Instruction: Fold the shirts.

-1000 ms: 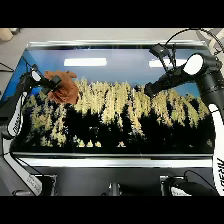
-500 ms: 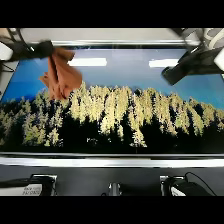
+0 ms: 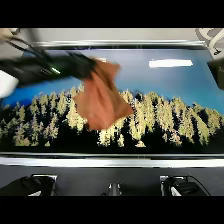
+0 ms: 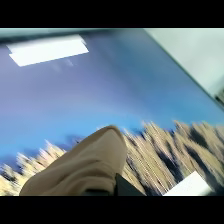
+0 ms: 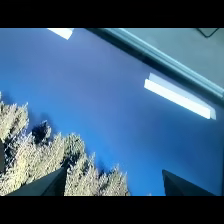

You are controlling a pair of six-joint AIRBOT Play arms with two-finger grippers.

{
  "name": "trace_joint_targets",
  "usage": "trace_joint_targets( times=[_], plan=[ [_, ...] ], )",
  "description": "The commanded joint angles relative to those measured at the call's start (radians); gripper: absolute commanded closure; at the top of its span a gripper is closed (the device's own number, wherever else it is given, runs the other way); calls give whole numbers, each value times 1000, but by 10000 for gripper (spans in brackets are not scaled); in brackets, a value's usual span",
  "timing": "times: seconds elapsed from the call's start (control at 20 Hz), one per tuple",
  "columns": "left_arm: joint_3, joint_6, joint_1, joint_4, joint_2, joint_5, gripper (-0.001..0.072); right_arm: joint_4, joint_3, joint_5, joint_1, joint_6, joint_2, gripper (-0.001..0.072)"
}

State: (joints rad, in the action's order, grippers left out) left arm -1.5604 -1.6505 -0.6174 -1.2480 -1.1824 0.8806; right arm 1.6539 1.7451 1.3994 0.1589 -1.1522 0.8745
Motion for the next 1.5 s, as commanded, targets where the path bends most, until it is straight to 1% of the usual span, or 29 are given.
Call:
trace_joint_targets(
  times=[0.0,0.1,0.15,0.2,0.25,0.3,0.35,0.4,0.5,0.55,0.65,0.75,0.8,0.85,0.95,1.0,1.1,1.2,1.3,1.35,1.4,1.45],
  plan=[
    [153,-99,-201,2,-98,-117,681,6,0,221,1,-3,-21,72],
    [169,-194,-279,21,-217,-142,680,5,0,298,1,18,23,99],
    [147,-179,-295,72,-271,-137,643,5,0,314,1,27,54,99],
    [113,-136,-296,119,-308,-108,403,4,0,314,1,27,88,99],
    [66,-100,-284,135,-335,-42,55,-2,0,305,1,27,122,99],
    [19,-79,-258,113,-345,46,-13,-17,0,296,1,27,161,98],
    [-27,-58,-216,54,-342,141,-13,-41,0,297,1,28,205,96],
    [-74,-58,-163,-39,-334,233,-13,-68,-2,307,1,34,248,96],
    [-137,-58,-42,-218,-313,348,-13,-138,-41,315,1,44,320,96],
    [-148,-58,35,-276,-308,388,-13,-173,-85,300,1,51,343,95],
    [-127,-59,193,-276,-320,466,-13,-201,-209,241,1,68,362,89],
    [-40,-58,325,-200,-341,491,-9,-166,-351,174,1,89,365,82],
    [27,-58,377,-148,-350,490,-9,-124,-422,137,1,93,365,35],
    [101,-58,418,-92,-359,486,-9,-94,-480,109,1,93,365,20],
    [240,-58,454,-15,-371,444,-9,-82,-571,66,1,100,369,7],
    [310,-58,455,18,-375,398,-9,-89,-607,37,1,99,372,7],
    [409,-30,441,111,-386,290,-8,-90,-658,-21,1,98,389,6],
    [457,-5,415,206,-396,192,-3,-89,-669,-49,0,98,419,6],
    [459,1,383,248,-402,120,-1,-87,-669,-84,0,83,443,6],
    [459,-1,369,261,-402,87,43,-87,-669,-106,1,65,451,7],
    [459,-14,359,266,-402,61,135,-87,-669,-129,1,55,460,6],
    [460,-35,351,265,-402,39,137,-87,-669,-146,1,44,471,6]
  ],
)
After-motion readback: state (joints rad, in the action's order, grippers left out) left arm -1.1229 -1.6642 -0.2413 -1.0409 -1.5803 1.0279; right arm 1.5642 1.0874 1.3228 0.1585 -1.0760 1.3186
